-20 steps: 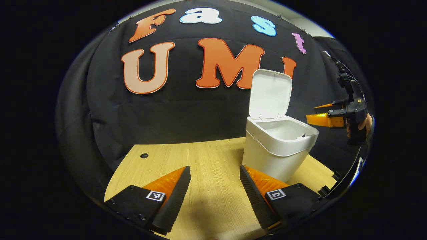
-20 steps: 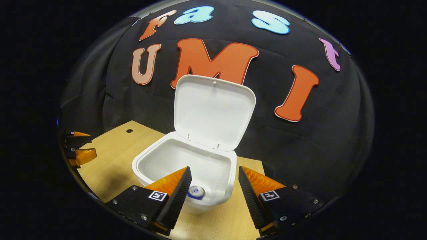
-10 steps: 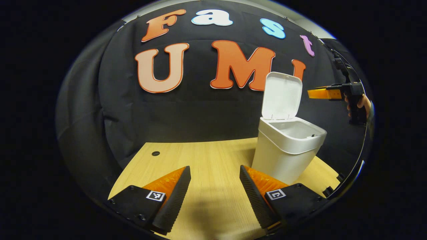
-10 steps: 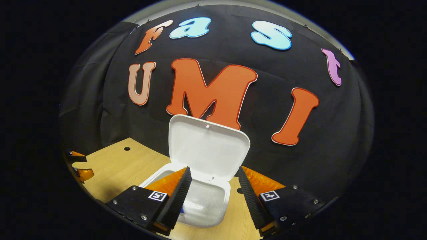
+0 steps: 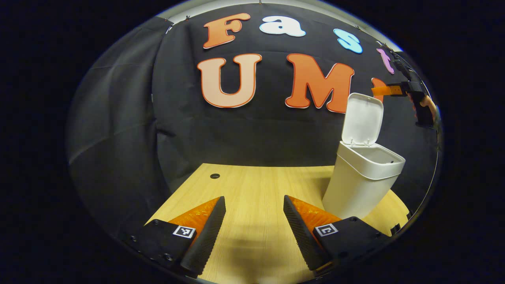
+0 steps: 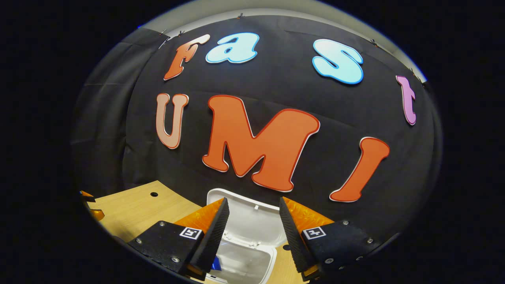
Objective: Press the lid of the desktop garbage bin to open it, pick up the crumpled paper on the desktop and throw it into the bin, then pick up the pop can on the desktop and drop it into the bin, and finally close the garbage bin lid.
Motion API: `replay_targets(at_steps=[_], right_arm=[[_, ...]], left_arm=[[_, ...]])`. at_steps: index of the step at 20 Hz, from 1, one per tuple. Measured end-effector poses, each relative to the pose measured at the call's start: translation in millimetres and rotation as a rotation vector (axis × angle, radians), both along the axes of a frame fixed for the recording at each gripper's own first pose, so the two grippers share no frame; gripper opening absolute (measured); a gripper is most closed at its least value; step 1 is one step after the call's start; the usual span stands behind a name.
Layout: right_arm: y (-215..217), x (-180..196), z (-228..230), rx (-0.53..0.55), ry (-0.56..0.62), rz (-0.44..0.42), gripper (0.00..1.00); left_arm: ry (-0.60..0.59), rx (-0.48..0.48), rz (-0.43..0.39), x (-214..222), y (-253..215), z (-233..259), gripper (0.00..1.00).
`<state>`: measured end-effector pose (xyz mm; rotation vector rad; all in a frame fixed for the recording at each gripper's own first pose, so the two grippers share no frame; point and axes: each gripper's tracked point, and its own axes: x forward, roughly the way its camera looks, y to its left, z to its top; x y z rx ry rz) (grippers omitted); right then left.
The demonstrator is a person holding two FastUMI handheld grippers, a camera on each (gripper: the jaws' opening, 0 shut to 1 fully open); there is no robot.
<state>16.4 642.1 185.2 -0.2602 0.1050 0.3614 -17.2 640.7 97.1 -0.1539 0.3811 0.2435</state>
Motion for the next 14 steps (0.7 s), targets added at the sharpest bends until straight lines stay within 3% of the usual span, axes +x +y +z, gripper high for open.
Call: replay_targets(at_steps=[2,3,9,11,12,14], right_arm=[[5,10,12,-0.01,-0.027,0.0,0.76],[6,15,17,-0.012,-0.04,-0.003,0.75],[6,43,18,-0.002,-0.031,-0.01,0.61],[7,47,14,0.003,-0.019,-0.004,0.51],[6,48,11,-0.001,-0.01,-0.008,0.38],[9,48,7,-0.014,0.004,-0.002,0.31]], left_arm=[[-0.002,0.006,0.037,-10,14,0,0.9],[-0.001,0.007,0.054,-16,19,0,0.94],[0.0,0.018,0.129,-43,45,-1,0.94],[-0.014,0.025,0.141,-48,54,3,0.94],[-0.014,0.025,0.147,-50,58,4,0.94],[-0.011,0.025,0.157,-54,66,2,0.89]])
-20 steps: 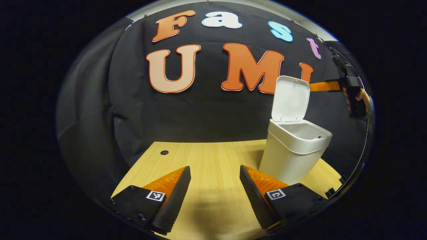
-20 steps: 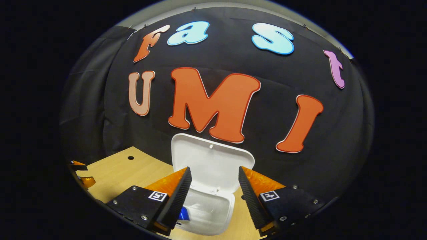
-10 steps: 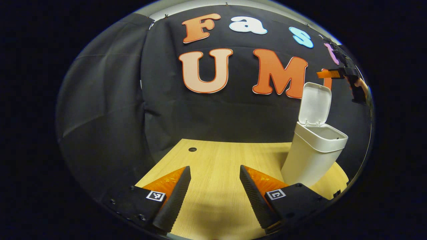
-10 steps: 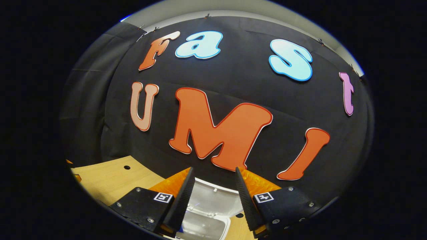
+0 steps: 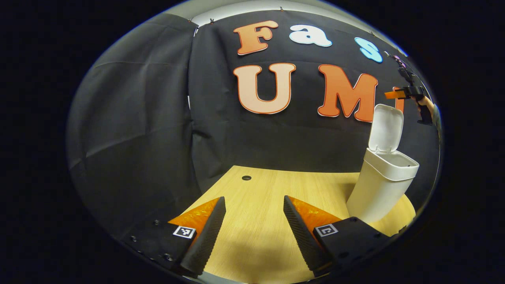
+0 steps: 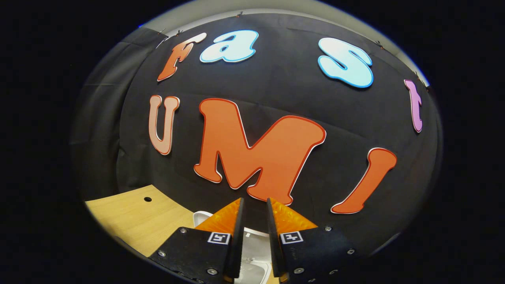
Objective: Press the lid of the desktop garbage bin to open it, pick up the crumpled paper on the desktop and throw it into the bin, then pick up the pop can on the desktop and drop it into the bin, and finally close the garbage bin lid.
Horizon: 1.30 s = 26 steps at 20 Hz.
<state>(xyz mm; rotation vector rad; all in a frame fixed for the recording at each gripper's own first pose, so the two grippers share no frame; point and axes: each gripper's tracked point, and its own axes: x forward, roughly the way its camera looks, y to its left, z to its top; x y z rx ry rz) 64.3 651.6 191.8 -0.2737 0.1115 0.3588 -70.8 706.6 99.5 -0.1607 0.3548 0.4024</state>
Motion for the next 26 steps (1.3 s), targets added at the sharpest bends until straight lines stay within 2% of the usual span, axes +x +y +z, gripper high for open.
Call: replay_targets(at_steps=[1,4,7,8,9,10,13,14,15,16,20,21,22,26], right_arm=[[1,0,-3,-0.005,0.005,0.002,0.3],[7,-9,-25,-0.032,0.059,0.024,0.3],[5,-20,-26,-0.04,0.05,0.022,0.29],[6,-20,-27,-0.026,0.051,0.023,0.29],[5,-23,-29,-0.015,0.068,0.022,0.28],[4,-27,-30,0.003,0.082,0.022,0.27],[2,-42,-35,0.043,0.129,0.03,0.25],[1,-48,-36,0.046,0.132,0.031,0.25],[0,-52,-37,0.045,0.135,0.033,0.25],[0,-57,-39,0.045,0.139,0.032,0.25],[-3,-76,-47,0.061,0.18,0.025,0.27],[-4,-79,-51,0.078,0.202,0.02,0.24],[-4,-82,-54,0.095,0.227,0.018,0.28],[-6,-98,-63,0.143,0.282,0.015,0.29]], left_arm=[[0.002,0.0,0.001,0,2,-1,0.94],[0.007,0.003,-0.007,3,1,-3,0.94],[0.011,0.002,-0.039,9,-8,-5,0.94],[0.012,0.006,-0.053,10,-11,-5,0.89],[0.012,0.012,-0.064,12,-14,-4,0.89],[0.014,0.017,-0.075,14,-15,-3,0.94],[0.012,0.021,-0.099,18,-22,-2,0.94],[0.012,0.021,-0.109,21,-25,-1,0.89],[0.012,0.023,-0.118,22,-28,0,0.89],[0.013,0.026,-0.127,24,-31,1,0.94],[0.011,0.034,-0.158,29,-38,5,0.94],[0.008,0.039,-0.166,30,-40,6,0.89],[0.006,0.044,-0.174,32,-42,7,0.94],[0.001,0.053,-0.207,36,-50,10,0.94]])
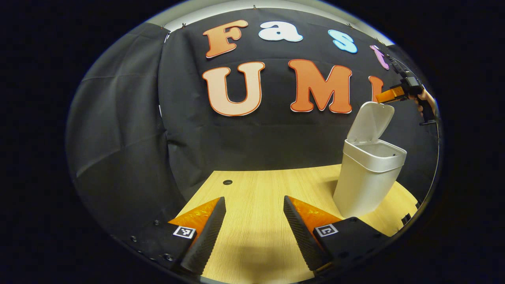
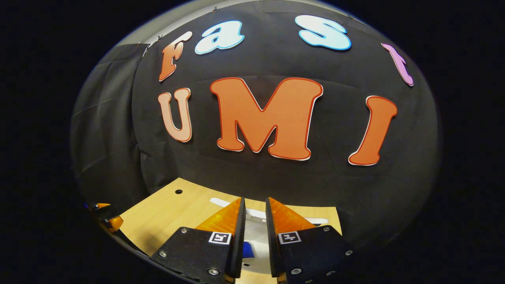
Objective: Press the lid of the desktop garbage bin to open it, pick up the crumpled paper on the desktop and throw it into the bin, then pick up the pop can on the desktop and drop it into the bin, and finally close the garbage bin lid.
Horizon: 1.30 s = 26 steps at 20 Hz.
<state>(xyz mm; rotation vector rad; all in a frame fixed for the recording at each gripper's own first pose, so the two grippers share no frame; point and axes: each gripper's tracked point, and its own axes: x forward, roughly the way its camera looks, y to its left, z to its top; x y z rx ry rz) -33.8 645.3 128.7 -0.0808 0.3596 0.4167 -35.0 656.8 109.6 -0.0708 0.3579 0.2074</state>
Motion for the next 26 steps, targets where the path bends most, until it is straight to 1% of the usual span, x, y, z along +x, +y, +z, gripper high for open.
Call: replay_targets(at_steps=[3,4,7,8,9,10,12,13,14,15,16,19,20,22,24,25,26], right_arm=[[2,-14,-14,0.0,0.039,0.002,0.3],[2,-19,-19,0.005,0.057,0.0,0.34],[0,-29,-32,0.04,0.11,-0.01,0.36],[-2,-31,-39,0.058,0.137,-0.023,0.31],[-7,-31,-48,0.066,0.166,-0.048,0.33],[-10,-33,-58,0.074,0.201,-0.066,0.39],[-11,-38,-73,0.097,0.243,-0.079,0.39],[-11,-39,-79,0.093,0.256,-0.084,0.39],[-13,-40,-86,0.081,0.263,-0.091,0.38],[-12,-41,-91,0.072,0.27,-0.095,0.37],[-10,-43,-97,0.063,0.279,-0.094,0.37],[-4,-48,-116,0.024,0.296,-0.086,0.47],[-3,-50,-121,0.014,0.301,-0.086,0.53],[-3,-51,-130,-0.003,0.302,-0.093,0.59],[-3,-56,-140,-0.037,0.305,-0.09,0.6],[-2,-54,-137,-0.044,0.268,-0.087,0.6],[-3,-55,-139,-0.066,0.257,-0.085,0.6]], left_arm=[[-0.006,0.006,-0.027,5,-6,4,0.94],[-0.009,0.009,-0.035,6,-8,6,0.94],[-0.015,0.012,-0.058,10,-14,7,0.94],[-0.016,0.012,-0.065,11,-16,8,0.94],[-0.019,0.013,-0.072,13,-18,9,0.94],[-0.02,0.016,-0.079,15,-19,10,0.94],[-0.024,0.021,-0.09,17,-23,12,0.94],[-0.023,0.02,-0.094,18,-24,10,0.94],[-0.02,0.02,-0.096,19,-25,10,0.99],[-0.017,0.019,-0.097,18,-25,9,0.94],[-0.013,0.018,-0.097,19,-25,8,0.94],[-0.001,0.011,-0.1,19,-26,5,0.94],[0.002,0.011,-0.102,18,-27,5,0.94],[0.01,0.015,-0.104,18,-27,3,0.94],[0.016,0.015,-0.106,18,-27,1,0.94],[0.019,0.015,-0.106,17,-27,0,0.94],[0.021,0.013,-0.105,18,-26,-1,0.94]])
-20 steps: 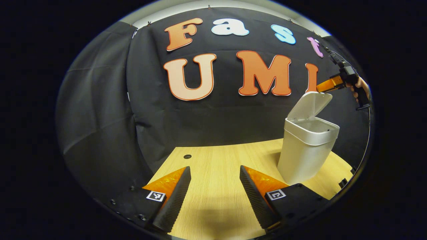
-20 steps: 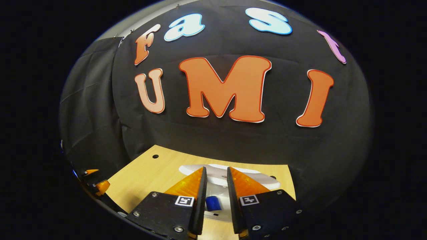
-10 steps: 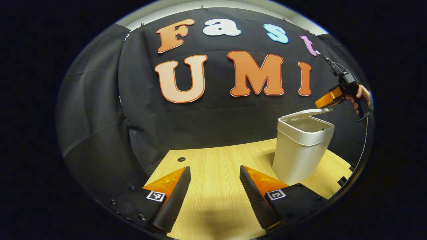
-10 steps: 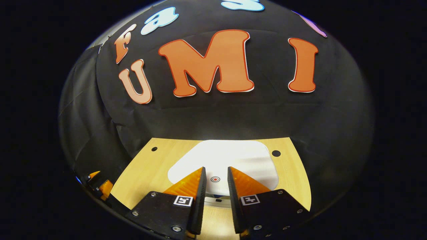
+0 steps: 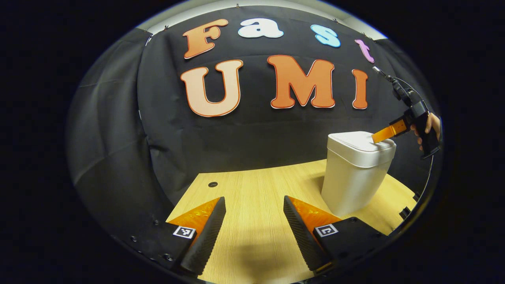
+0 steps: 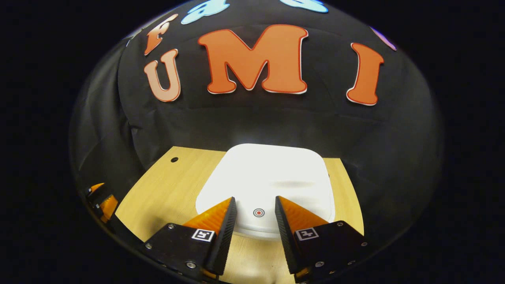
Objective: Press the lid of the desktop garbage bin to open it, pick up the crumpled paper on the desktop and throw it into the bin, then pick up the pop can on the desktop and drop it into the bin, and finally close the garbage bin lid.
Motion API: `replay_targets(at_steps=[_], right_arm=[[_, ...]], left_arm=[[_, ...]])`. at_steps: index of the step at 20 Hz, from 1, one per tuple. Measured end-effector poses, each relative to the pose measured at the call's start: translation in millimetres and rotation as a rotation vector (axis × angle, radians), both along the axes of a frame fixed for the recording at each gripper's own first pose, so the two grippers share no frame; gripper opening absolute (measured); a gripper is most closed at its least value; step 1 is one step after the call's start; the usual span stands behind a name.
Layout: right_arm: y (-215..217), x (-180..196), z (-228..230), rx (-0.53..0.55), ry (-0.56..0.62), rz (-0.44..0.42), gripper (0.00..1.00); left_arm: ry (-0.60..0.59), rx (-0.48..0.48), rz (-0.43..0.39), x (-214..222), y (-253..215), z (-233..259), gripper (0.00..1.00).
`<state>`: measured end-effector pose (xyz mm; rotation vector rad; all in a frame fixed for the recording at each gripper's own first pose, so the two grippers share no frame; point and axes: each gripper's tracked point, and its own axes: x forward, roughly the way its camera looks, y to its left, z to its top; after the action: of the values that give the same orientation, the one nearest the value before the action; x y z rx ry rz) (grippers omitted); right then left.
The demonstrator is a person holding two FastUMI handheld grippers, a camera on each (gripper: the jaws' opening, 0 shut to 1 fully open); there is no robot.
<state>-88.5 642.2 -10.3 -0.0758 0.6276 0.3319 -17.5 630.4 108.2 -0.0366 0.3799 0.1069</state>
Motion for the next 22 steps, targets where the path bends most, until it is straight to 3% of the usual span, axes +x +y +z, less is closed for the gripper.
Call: replay_targets(at_steps=[2,3,6,7,9,10,13,14,15,16,20,22], right_arm=[[0,1,-2,0.0,-0.015,-0.032,0.61],[0,1,-3,0.004,-0.031,-0.047,0.61],[-1,-1,-6,0.031,-0.05,-0.061,0.56],[-1,0,-4,0.045,-0.053,-0.069,0.55],[-4,0,-6,0.058,-0.064,-0.079,0.46],[-5,1,-6,0.063,-0.07,-0.083,0.45],[-5,2,-4,0.05,-0.111,-0.087,0.43],[-5,2,-3,0.028,-0.135,-0.075,0.38],[-2,3,-1,0.017,-0.156,-0.068,0.38],[-3,2,0,0.007,-0.16,-0.078,0.46],[8,1,5,0.034,-0.185,-0.079,0.83],[16,-1,18,0.023,-0.255,-0.055,0.87]], left_arm=[[0.011,-0.009,0.003,0,-1,-4,0.99],[0.017,-0.013,0.004,0,0,-7,0.94],[0.025,-0.017,-0.005,1,-2,-9,0.94],[0.024,-0.014,-0.013,4,-4,-8,0.89],[0.023,-0.009,-0.026,14,-6,-8,0.99],[0.023,-0.01,-0.03,18,-7,-8,0.94],[0.022,-0.022,-0.043,21,-10,-8,0.94],[0.016,-0.023,-0.046,23,-10,-6,0.94],[0.009,-0.028,-0.046,24,-10,-3,0.89],[0.001,-0.034,-0.045,28,-8,0,0.94],[-0.043,-0.054,-0.023,40,2,20,0.94],[-0.072,-0.045,-0.013,45,6,32,0.94]])
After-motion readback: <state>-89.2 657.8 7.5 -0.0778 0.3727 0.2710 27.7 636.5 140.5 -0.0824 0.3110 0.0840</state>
